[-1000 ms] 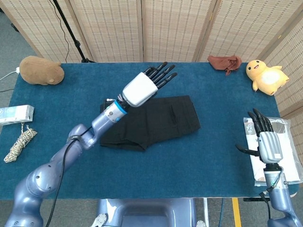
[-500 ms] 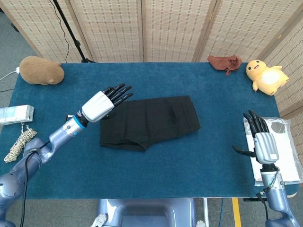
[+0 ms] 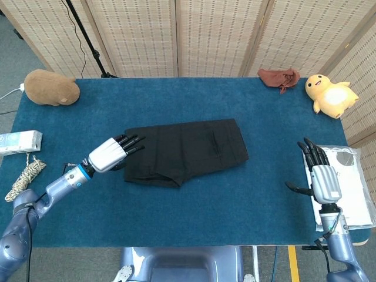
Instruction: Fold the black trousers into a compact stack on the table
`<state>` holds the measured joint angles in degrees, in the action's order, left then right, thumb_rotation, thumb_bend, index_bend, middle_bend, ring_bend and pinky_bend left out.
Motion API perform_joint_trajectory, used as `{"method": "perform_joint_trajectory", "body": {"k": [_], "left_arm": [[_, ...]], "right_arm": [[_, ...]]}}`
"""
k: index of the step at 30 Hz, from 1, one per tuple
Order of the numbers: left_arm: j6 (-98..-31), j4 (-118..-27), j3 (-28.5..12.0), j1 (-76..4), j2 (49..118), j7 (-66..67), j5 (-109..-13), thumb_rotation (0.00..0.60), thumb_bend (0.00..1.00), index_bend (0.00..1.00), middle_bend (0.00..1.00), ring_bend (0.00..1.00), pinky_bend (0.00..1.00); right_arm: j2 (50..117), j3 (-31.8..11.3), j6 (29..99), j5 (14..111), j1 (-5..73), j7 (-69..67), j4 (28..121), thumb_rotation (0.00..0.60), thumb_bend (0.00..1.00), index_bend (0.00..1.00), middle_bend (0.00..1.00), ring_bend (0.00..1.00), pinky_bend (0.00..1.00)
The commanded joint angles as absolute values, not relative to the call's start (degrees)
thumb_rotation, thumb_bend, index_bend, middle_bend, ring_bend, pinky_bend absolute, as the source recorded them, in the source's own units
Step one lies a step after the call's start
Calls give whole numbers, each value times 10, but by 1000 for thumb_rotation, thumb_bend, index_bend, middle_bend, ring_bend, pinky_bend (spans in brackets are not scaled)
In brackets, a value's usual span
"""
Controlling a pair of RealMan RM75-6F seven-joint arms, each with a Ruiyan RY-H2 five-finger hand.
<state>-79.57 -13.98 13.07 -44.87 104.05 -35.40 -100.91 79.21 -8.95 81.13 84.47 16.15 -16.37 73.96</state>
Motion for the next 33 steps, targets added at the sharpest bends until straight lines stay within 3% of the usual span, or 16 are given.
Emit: {"method": "perform_joint_trajectory", "body": {"k": [1, 20, 33], "left_arm": [[-790, -119, 137, -443, 1051, -347, -1017, 600, 234, 283, 144, 168, 295], [-745, -89, 143, -430, 1072, -346, -1024, 600, 236, 317, 171, 199, 295], [-717, -88, 148, -447, 1087, -343, -1031, 600, 236, 281, 170, 174, 295]], "right_arm": [[794, -90, 811, 844, 162, -166, 738, 600, 0, 0, 0, 0, 67], [794, -91, 809, 841, 163, -173, 733, 600, 0, 0, 0, 0, 68], [792, -93, 810, 839, 162, -169, 736, 600, 0, 0, 0, 0, 68]]}}
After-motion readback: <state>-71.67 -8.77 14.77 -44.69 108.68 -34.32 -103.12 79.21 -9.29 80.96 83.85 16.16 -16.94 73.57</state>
